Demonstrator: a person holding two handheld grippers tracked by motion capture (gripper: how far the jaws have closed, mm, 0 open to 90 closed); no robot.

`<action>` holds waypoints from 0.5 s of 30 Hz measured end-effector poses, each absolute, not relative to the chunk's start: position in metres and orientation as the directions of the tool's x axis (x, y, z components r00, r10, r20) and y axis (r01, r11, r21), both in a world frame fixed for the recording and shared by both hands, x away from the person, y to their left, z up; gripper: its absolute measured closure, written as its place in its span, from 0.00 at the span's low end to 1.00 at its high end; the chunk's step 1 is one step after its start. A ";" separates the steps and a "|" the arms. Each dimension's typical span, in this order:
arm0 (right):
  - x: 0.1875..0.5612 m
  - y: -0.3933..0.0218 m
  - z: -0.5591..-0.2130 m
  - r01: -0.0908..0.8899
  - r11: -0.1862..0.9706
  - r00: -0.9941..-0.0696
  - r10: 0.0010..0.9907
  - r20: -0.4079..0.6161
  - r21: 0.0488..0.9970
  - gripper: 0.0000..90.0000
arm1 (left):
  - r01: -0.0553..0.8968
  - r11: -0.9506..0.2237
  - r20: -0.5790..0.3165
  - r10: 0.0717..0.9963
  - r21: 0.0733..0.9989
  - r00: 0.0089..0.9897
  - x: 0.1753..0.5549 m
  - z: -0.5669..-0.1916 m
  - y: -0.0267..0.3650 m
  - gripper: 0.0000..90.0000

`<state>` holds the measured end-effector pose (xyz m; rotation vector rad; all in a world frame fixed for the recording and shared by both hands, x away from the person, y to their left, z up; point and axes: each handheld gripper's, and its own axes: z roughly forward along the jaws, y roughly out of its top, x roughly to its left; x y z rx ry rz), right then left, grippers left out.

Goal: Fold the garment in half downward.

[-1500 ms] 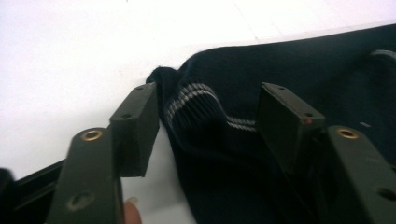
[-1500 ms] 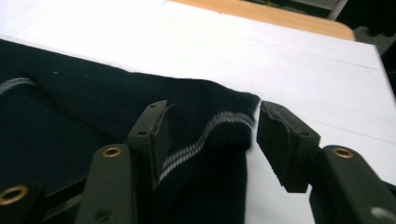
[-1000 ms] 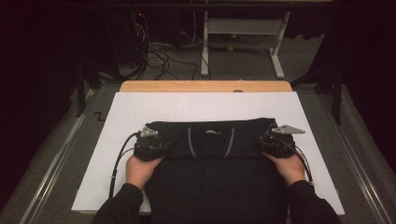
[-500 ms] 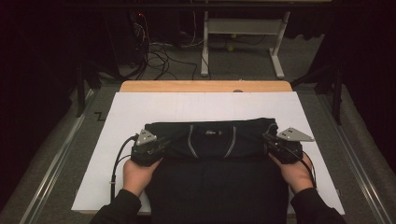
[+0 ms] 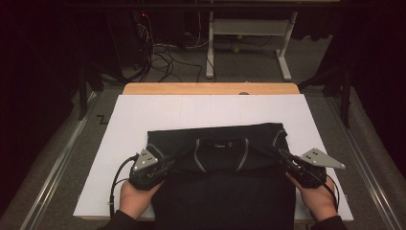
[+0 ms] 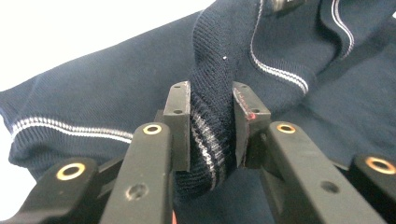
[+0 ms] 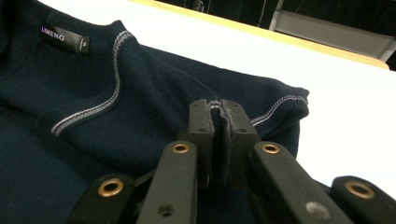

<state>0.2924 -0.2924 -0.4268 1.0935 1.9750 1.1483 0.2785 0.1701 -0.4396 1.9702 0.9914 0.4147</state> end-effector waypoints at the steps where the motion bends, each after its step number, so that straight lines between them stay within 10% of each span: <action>1: 0.288 -0.293 -0.427 0.353 0.285 -0.483 0.871 -0.087 0.891 0.94 | 0.486 -0.317 -0.076 0.772 0.815 0.631 0.275 -0.442 0.170 0.74; 15: 0.245 -0.300 -0.442 0.371 0.294 -0.505 0.860 -0.074 0.881 0.94 | 0.507 -0.373 -0.061 0.757 0.777 0.650 0.243 -0.462 0.171 0.74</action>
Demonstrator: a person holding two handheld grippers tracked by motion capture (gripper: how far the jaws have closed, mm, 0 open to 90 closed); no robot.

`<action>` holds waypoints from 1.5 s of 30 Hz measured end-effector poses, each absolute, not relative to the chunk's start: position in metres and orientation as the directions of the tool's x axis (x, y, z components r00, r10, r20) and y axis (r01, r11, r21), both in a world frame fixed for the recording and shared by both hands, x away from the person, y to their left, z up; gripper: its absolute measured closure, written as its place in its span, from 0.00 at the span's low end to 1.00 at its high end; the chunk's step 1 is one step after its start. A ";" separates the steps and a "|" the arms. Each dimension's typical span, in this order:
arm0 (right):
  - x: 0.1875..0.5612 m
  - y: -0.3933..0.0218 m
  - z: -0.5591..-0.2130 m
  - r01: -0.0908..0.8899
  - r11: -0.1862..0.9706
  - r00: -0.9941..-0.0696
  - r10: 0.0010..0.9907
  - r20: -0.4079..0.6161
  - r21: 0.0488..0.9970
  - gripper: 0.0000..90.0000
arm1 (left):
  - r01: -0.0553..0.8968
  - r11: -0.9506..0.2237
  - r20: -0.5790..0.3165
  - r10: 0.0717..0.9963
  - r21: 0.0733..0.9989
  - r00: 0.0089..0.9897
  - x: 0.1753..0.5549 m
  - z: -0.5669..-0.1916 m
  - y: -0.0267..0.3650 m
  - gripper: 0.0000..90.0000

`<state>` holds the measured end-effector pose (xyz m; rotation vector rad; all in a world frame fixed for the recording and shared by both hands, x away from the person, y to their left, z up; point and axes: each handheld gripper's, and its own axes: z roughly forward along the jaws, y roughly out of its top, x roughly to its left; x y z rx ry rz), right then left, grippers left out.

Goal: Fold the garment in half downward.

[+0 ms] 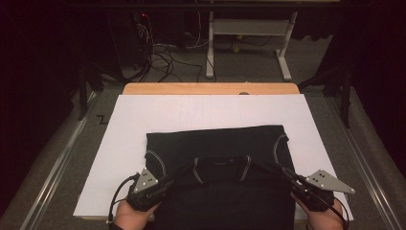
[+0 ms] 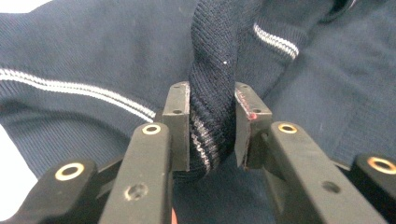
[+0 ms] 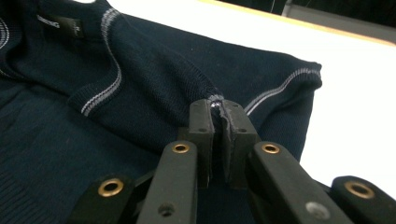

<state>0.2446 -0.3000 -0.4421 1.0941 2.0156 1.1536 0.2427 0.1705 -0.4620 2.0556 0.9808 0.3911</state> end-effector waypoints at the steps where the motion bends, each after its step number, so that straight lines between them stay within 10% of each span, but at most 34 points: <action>1: 0.243 -0.300 -0.444 0.376 0.301 -0.509 0.857 -0.076 0.876 0.94 | 0.514 -0.373 -0.065 0.758 0.772 0.649 0.242 -0.464 0.170 0.74; 17: 0.238 -0.305 -0.466 0.468 0.354 -0.531 0.845 -0.063 0.810 0.91 | 0.579 -0.368 -0.070 0.800 0.728 0.596 0.239 -0.471 0.170 0.41; 22: 0.237 -0.303 -0.463 0.453 0.340 -0.535 0.843 -0.053 0.824 0.73 | 0.551 -0.380 -0.023 0.809 0.743 0.588 0.236 -0.463 0.163 0.21; 26: 0.235 -0.295 -0.461 0.435 0.341 -0.547 0.835 -0.056 0.833 0.57 | 0.513 -0.410 0.020 0.795 0.754 0.606 0.230 -0.458 0.153 0.16; 45: 0.222 -0.252 -0.451 0.346 0.363 -0.644 0.763 -0.063 0.865 0.42 | 0.412 -0.422 0.063 0.756 0.808 0.651 0.203 -0.445 0.142 0.14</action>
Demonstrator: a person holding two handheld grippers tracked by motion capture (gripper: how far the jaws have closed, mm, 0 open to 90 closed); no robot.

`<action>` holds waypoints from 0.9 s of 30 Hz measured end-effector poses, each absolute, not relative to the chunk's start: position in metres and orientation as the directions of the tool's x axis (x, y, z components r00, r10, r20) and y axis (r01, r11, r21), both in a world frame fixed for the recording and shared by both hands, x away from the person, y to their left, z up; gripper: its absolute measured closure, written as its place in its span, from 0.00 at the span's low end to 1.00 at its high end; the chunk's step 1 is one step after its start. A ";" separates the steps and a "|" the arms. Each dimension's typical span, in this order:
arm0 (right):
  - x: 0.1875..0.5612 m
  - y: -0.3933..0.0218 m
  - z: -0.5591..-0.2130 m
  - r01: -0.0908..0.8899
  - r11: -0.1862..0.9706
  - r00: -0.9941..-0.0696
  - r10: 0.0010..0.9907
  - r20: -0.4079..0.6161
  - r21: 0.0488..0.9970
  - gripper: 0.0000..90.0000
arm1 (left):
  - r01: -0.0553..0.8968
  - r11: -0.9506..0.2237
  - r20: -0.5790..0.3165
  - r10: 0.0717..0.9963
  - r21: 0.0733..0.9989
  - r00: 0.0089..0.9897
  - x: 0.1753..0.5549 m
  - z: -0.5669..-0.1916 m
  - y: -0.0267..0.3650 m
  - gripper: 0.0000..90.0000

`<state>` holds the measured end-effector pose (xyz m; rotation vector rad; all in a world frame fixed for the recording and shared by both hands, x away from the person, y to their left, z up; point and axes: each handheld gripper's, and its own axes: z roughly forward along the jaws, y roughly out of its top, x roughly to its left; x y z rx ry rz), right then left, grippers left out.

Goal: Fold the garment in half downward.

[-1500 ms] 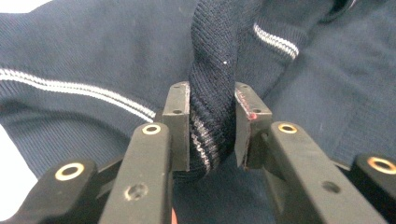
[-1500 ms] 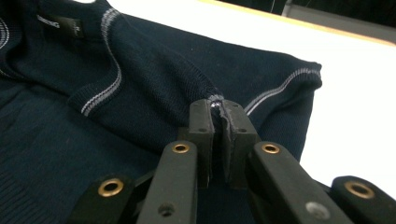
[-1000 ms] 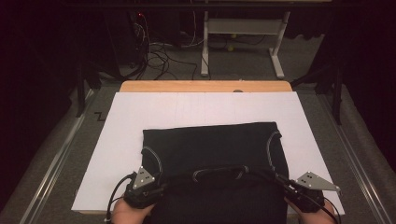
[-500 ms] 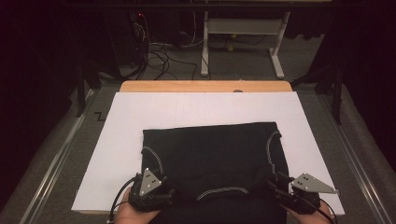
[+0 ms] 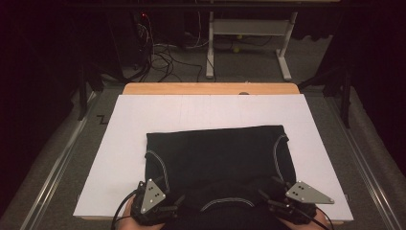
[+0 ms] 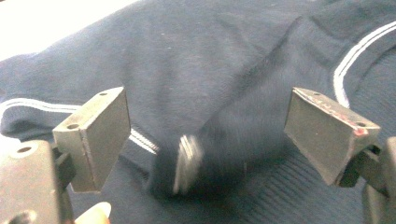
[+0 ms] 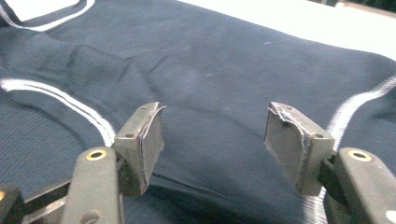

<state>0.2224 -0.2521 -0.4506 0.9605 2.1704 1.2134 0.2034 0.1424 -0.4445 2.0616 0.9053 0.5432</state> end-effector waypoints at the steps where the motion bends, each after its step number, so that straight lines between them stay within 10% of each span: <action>1: 0.223 -0.249 -0.452 0.346 0.371 -0.650 0.758 -0.065 0.862 0.42 | 0.409 -0.435 0.069 0.748 0.802 0.660 0.203 -0.446 0.140 0.14; 9: 0.223 -0.226 -0.467 0.370 0.439 -0.698 0.713 -0.066 0.819 0.46 | 0.393 -0.542 0.059 0.638 0.743 0.768 0.200 -0.461 0.119 0.30; 27: 0.226 -0.223 -0.473 0.412 0.485 -0.719 0.693 -0.053 0.771 0.90 | 0.406 -0.589 -0.006 0.563 0.699 0.827 0.205 -0.475 0.114 0.87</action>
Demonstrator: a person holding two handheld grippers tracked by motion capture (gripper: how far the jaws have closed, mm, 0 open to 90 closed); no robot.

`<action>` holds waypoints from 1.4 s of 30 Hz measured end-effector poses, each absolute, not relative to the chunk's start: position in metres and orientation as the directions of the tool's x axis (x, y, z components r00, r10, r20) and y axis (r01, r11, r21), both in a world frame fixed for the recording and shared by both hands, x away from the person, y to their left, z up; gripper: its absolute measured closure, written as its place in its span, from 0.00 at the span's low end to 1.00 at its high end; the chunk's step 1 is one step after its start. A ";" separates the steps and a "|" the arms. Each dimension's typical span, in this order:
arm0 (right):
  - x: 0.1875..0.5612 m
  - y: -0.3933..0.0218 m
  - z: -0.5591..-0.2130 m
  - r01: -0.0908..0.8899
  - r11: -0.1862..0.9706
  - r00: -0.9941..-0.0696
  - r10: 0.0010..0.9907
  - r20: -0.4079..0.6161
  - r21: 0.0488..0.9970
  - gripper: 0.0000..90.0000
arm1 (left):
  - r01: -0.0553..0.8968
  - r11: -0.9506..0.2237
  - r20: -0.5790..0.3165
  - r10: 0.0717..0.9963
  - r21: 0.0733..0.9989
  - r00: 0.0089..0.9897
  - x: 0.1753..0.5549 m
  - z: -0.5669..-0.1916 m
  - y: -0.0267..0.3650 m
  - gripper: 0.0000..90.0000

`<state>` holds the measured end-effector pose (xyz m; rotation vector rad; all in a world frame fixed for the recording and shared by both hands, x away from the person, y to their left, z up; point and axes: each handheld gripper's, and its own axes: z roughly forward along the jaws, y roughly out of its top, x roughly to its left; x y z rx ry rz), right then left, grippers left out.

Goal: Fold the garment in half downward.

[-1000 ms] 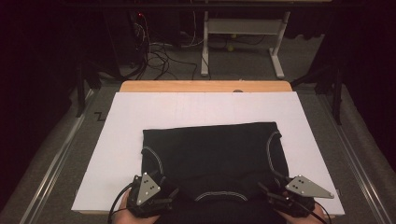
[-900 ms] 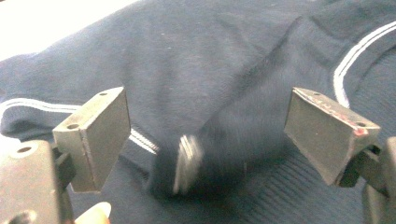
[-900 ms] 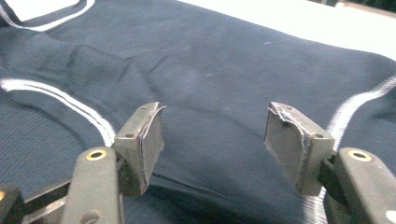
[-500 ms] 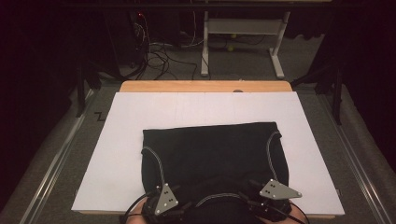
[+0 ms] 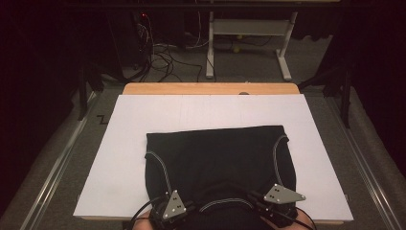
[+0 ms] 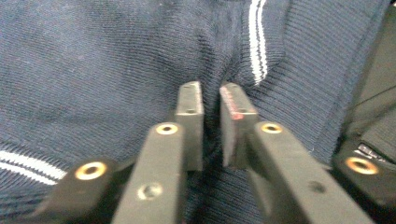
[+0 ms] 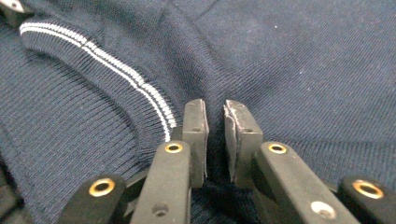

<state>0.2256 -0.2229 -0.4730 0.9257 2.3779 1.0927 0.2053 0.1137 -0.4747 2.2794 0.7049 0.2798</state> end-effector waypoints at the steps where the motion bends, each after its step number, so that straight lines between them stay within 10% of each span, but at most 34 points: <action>1: 0.225 -0.223 -0.472 0.397 0.488 -0.721 0.690 -0.065 0.778 0.90 | 0.408 -0.585 -0.012 0.562 0.701 0.827 0.205 -0.473 0.114 0.87; 17: 0.191 -0.234 -0.452 0.319 0.436 -0.732 0.677 -0.073 0.842 1.00 | 0.370 -0.539 -0.011 0.554 0.757 0.832 0.176 -0.451 0.128 0.86; 25: 0.206 -0.221 -0.471 0.386 0.480 -0.716 0.694 -0.072 0.788 0.49 | 0.384 -0.552 -0.023 0.550 0.740 0.835 0.179 -0.457 0.126 0.86; 33: 0.211 -0.220 -0.476 0.424 0.481 -0.742 0.670 -0.010 0.768 0.89 | 0.400 -0.553 -0.036 0.555 0.731 0.831 0.184 -0.462 0.127 0.86; 42: 0.201 -0.223 -0.463 0.341 0.488 -0.744 0.662 -0.086 0.803 0.98 | 0.395 -0.539 -0.040 0.554 0.744 0.831 0.183 -0.460 0.129 0.86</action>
